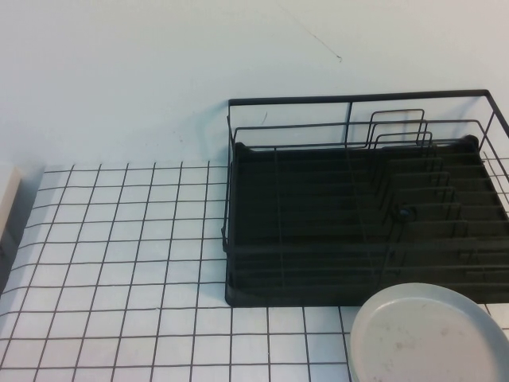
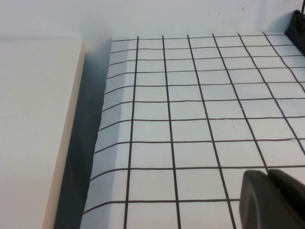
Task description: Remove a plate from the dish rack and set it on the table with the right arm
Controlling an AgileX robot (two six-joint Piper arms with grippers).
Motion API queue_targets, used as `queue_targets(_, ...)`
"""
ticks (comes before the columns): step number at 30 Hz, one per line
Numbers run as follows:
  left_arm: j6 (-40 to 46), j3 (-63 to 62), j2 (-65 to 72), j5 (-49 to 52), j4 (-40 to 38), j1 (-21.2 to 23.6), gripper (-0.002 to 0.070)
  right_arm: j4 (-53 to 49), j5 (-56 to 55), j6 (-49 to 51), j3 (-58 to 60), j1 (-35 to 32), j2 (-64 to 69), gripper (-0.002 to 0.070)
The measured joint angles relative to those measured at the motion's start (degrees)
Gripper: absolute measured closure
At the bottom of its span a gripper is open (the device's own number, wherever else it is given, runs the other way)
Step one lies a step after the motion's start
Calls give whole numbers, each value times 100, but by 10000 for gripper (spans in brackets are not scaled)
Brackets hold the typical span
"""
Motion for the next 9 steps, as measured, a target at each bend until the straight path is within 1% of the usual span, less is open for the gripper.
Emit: queue_targets(9,0,0,0,0,0,0,678,-27,9,47,0,0,0,678)
